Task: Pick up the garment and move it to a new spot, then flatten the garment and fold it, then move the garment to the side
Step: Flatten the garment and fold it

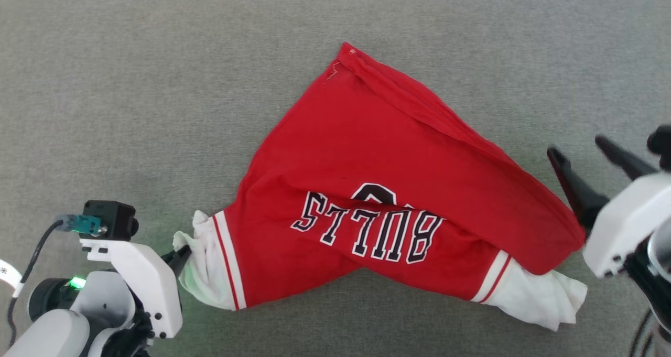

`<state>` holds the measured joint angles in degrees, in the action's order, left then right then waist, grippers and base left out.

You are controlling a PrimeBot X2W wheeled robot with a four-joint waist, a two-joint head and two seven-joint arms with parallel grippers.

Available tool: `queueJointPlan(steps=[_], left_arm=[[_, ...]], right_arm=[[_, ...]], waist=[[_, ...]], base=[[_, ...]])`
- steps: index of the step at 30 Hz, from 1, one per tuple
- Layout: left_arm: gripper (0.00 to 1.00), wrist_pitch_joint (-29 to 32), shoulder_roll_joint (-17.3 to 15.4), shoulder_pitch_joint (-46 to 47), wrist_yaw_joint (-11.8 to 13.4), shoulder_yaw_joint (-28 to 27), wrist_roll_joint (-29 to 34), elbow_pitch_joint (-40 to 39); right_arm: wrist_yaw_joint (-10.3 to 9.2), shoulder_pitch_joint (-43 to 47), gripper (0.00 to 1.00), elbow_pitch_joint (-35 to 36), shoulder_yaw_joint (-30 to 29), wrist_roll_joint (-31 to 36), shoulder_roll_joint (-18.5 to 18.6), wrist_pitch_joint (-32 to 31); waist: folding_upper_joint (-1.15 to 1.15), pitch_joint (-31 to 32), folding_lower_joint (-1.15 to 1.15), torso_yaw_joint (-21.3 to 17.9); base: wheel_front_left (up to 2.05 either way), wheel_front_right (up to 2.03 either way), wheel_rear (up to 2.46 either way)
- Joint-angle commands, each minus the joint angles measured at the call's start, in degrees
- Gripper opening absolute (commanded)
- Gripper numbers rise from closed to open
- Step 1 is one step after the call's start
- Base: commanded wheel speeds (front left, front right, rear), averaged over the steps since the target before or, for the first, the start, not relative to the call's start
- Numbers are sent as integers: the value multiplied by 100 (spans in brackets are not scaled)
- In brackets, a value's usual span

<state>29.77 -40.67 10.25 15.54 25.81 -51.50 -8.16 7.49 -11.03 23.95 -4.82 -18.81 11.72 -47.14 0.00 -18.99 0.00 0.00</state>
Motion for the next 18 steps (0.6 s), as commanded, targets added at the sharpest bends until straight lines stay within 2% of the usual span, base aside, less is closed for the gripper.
queueJointPlan(steps=[1,7,14,18], left_arm=[[0,-19,28,-10,-39,9,-20,-15],[0,-17,148,172,-124,124,40,19],[0,-5,387,509,-339,358,118,178],[0,6,572,707,-474,523,156,335]], right_arm=[[0,-149,100,-9,44,27,-55,133],[0,-1014,100,-715,523,246,-39,892],[0,-2438,100,-2564,1225,171,280,1251],[1,-3207,100,-3628,1676,66,429,1151]], waist=[[0,-6,0,51],[0,-101,0,328],[0,-230,0,849],[0,-285,0,1197]], base=[[0,0,0],[0,0,0],[0,0,0],[0,0,0]])
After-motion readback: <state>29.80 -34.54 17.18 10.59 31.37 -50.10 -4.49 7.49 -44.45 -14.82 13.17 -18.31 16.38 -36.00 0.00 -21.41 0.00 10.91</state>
